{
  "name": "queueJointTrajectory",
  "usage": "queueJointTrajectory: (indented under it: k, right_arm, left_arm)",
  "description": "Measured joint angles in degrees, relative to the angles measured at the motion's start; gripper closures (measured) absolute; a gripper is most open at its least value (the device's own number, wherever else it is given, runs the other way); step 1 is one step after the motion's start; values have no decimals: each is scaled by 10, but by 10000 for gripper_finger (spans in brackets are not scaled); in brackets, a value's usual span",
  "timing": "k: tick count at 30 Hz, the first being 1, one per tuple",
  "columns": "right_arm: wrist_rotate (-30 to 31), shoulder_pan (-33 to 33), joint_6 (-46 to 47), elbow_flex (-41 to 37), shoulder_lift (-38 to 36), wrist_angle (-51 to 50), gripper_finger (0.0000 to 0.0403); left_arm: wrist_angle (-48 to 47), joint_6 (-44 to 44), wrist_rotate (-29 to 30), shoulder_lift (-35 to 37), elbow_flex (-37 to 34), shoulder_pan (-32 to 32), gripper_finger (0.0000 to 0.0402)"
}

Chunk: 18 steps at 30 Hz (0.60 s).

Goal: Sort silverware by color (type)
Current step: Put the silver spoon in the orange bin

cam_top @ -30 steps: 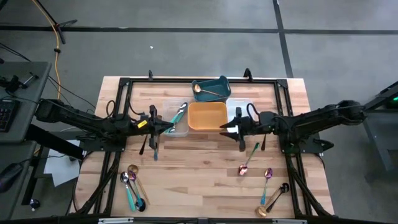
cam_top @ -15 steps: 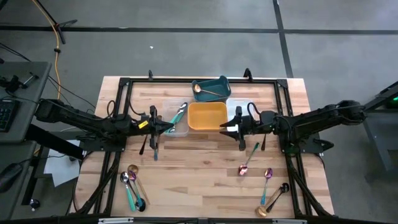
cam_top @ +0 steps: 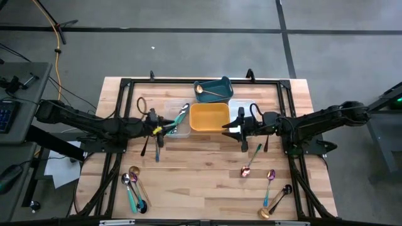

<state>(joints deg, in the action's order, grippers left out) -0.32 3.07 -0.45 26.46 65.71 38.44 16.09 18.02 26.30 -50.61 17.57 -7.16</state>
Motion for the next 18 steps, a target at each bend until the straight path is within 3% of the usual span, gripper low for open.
queueJointTrajectory:
  k: [7, 11, 14, 18]
  right_arm:
    - [0, 0, 0, 0, 0, 0, 279]
    - [0, 0, 0, 0, 0, -1, 279]
    - [-2, 0, 2, 0, 0, -1, 279]
    - [-2, 0, 1, 0, 0, -1, 279]
  left_arm:
    - [-376, 175, 11, -9, 143, -14, 208]
    - [-523, 338, 12, -32, 153, -38, 206]
    - [-631, 446, -23, -61, 151, -41, 211]
    - [-692, 503, -56, -98, 150, -41, 215]
